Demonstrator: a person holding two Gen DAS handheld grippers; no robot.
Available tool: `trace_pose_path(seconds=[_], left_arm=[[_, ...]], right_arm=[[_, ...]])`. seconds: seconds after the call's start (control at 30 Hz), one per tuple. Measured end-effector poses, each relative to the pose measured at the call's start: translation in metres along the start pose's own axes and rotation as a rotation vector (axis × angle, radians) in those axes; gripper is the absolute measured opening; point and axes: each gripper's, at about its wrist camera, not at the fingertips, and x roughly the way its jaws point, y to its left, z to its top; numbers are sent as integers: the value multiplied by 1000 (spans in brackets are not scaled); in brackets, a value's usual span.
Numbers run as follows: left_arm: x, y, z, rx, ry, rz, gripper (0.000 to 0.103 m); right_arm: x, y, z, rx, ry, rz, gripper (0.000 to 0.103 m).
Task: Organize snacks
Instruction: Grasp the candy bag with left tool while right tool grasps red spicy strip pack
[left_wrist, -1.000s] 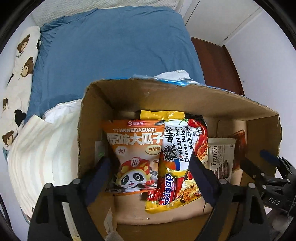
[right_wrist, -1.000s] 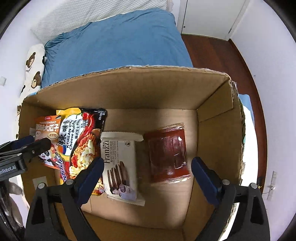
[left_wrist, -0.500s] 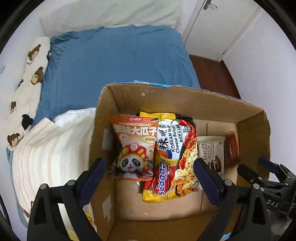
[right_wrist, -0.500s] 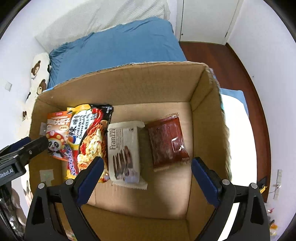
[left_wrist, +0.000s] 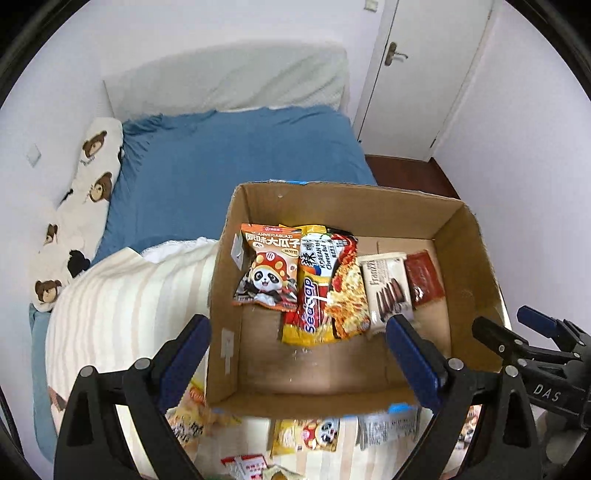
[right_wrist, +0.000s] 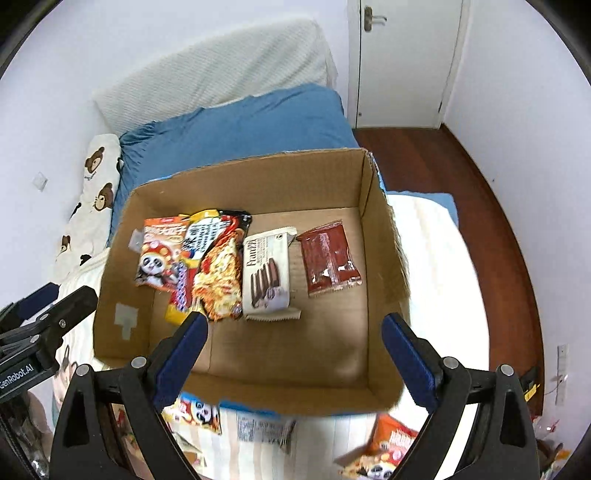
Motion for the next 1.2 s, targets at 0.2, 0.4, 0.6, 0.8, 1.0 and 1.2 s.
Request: trace_pose_path(seconds=[0.2,0.4,0.6,0.8,1.0,1.2], left_arm=[[-36,-4,-22,9,-37,-22,97],[-63,-1,-58,0,-53,-35,97],[-64,35,-105,-49,-20,47,97],[-31,96,-159,-121,108,210,97],[5,151,-206,-210,254,285,97],[20,175,-238,-260,327,271,97]], right_arm=[[-36,8,-32,-9,-33,41,97],[-51,9,-73,20,-12,100,97],[-37,18,-129,55,89,201,97],[25,70,-203,32,287,311,83],[91,131,-256,-18,427,315,74],[119,181,-276,-132,395,189,75]])
